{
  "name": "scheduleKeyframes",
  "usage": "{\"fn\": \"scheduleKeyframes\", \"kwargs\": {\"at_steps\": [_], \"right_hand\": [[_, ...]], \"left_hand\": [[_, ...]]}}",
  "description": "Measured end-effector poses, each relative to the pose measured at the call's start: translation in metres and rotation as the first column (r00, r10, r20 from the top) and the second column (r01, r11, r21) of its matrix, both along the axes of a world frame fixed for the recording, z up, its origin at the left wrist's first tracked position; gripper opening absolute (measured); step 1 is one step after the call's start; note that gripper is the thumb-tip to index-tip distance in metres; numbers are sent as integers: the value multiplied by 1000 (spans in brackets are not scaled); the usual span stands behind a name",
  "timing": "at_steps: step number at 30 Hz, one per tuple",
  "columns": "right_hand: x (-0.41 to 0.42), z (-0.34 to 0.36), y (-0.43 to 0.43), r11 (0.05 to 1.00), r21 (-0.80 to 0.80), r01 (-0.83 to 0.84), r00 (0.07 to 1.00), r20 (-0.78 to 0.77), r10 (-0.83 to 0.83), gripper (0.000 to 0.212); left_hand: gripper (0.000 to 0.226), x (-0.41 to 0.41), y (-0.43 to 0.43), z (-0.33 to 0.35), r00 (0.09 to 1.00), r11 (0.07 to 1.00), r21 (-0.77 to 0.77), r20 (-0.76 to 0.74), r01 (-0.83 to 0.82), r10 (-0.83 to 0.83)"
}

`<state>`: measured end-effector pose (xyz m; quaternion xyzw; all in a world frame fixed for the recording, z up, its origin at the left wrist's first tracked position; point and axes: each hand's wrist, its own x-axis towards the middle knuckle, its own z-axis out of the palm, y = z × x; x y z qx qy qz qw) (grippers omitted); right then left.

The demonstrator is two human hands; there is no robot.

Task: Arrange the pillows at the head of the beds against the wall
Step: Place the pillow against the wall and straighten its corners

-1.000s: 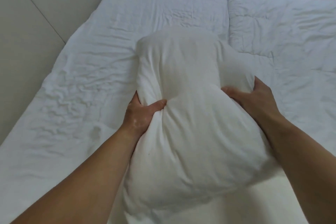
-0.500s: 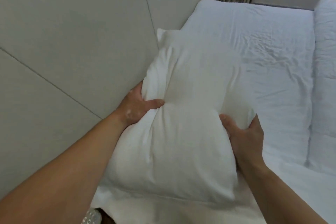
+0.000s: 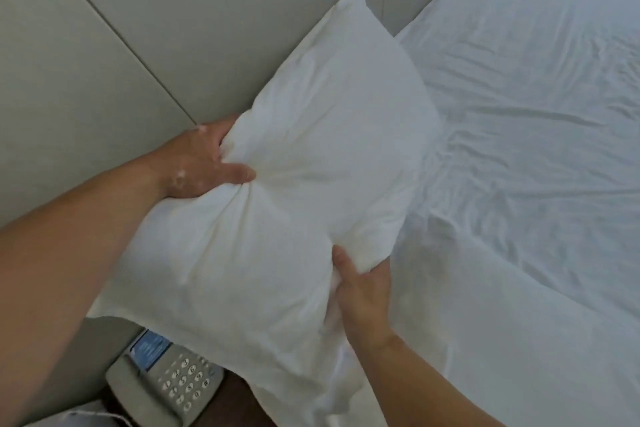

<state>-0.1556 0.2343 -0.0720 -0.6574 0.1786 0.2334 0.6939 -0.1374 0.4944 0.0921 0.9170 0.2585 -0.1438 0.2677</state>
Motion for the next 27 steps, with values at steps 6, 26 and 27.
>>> {"fn": "scheduleKeyframes", "kwargs": {"at_steps": [6, 26, 27], "right_hand": [[-13, -49, 13, 883, -73, -464, 867, -243, 436, 62], [276, 104, 174, -140, -975, -172, -175, -110, 978, 104], [282, 105, 187, -203, -972, -122, -208, -175, 962, 113]], "left_hand": [[90, -31, 21, -64, 984, 998, 57, -174, -27, 36], [168, -135, 67, -90, 933, 954, -42, -224, -298, 282], [169, -139, 67, -93, 929, 951, -36, -228, -306, 290]]}}
